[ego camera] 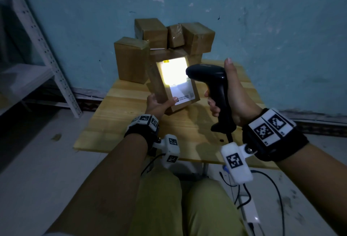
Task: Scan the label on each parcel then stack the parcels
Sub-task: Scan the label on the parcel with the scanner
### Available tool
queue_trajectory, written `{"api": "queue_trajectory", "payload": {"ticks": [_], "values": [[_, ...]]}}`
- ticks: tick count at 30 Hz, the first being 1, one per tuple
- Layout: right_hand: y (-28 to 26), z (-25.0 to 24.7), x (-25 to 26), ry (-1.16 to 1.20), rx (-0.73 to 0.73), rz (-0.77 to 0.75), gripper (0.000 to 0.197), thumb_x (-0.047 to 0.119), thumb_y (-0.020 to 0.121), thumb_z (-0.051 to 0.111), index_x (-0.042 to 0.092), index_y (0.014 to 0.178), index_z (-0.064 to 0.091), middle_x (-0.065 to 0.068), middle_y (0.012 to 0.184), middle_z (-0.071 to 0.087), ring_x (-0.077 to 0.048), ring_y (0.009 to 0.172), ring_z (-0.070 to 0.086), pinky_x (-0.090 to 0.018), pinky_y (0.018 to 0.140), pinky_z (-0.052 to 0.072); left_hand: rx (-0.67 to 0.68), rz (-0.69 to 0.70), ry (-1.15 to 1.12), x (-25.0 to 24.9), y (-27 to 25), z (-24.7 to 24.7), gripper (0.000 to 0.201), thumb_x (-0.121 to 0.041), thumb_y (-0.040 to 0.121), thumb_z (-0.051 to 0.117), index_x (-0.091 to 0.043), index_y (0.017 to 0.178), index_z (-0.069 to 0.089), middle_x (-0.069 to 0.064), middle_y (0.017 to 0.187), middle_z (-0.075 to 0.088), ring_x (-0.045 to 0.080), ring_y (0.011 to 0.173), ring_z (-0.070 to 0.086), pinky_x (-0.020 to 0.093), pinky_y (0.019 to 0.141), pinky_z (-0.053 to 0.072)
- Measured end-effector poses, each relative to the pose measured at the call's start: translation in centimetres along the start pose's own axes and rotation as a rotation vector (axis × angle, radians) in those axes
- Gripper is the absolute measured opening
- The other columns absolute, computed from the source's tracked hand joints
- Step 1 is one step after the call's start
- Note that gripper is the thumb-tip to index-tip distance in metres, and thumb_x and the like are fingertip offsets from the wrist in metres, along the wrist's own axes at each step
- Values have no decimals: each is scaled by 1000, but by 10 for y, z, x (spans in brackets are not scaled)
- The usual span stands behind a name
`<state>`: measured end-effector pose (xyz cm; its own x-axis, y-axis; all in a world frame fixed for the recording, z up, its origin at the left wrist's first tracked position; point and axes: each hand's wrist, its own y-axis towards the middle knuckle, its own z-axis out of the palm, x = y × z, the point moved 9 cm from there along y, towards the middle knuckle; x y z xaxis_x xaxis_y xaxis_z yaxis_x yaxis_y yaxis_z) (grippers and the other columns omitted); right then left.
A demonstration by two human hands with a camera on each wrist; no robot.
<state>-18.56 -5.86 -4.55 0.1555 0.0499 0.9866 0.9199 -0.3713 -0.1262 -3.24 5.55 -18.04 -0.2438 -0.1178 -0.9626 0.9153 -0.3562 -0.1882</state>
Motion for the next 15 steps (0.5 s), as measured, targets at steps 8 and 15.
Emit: {"api": "queue_trajectory", "payload": {"ticks": [8,15], "values": [[-5,-4,2,-26,-56,12,78,74,85,14,8,66,51,-3,40,42,-15,32,35,-23,43,28,-4,-21,10,1,1,-1,96,-22,62,85,-9,137,27,8,126,54,26,113,57,45,97,49],[-4,-4,-2,3,-51,15,78,73,86,15,13,51,50,-9,46,40,-18,35,35,-24,44,29,-47,-5,19,4,5,-5,82,-14,72,78,-9,136,28,10,130,54,24,113,56,37,95,47]]}}
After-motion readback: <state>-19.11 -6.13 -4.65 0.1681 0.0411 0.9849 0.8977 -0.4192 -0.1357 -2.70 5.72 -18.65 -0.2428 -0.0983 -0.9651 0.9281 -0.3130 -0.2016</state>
